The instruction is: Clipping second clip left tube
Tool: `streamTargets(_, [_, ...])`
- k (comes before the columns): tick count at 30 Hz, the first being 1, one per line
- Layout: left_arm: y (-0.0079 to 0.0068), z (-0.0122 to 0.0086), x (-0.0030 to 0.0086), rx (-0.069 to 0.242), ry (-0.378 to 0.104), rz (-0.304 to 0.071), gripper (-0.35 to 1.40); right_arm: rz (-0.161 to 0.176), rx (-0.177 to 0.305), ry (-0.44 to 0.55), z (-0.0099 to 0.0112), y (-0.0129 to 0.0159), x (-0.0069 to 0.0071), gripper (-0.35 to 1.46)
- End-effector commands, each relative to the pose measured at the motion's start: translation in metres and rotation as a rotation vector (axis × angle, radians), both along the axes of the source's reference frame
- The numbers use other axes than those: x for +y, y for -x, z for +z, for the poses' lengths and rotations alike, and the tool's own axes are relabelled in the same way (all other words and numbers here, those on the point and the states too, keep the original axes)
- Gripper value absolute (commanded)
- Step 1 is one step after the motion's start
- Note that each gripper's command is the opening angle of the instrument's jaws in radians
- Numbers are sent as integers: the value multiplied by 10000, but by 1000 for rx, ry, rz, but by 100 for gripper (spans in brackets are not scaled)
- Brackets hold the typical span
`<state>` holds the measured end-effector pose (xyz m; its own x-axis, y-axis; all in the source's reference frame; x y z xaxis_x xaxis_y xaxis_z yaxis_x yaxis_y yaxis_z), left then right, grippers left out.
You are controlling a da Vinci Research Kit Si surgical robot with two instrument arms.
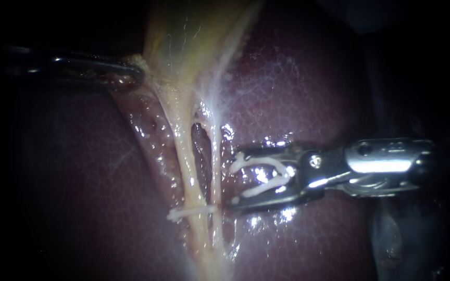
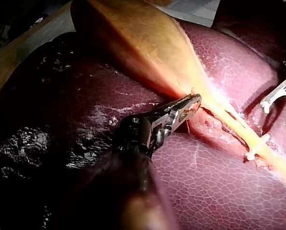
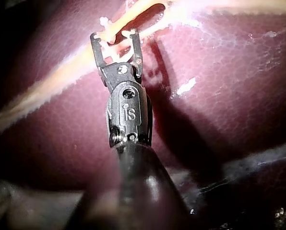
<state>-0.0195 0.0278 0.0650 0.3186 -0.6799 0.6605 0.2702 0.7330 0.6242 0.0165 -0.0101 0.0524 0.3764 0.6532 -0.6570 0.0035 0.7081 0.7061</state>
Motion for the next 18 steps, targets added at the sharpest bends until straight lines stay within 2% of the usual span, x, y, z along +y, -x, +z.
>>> streamTargets(1, [0,0,0,1,1,0,-35,-1,0,-13,3,-3,-3,50])
streamTargets(8, [2,1,-2,2,2,-1,-35,11,19,-101,22,-14,-12,50])
streamTargets(18, [2,3,-3,2,3,-2,-35,-6,54,-207,56,-24,-22,49])
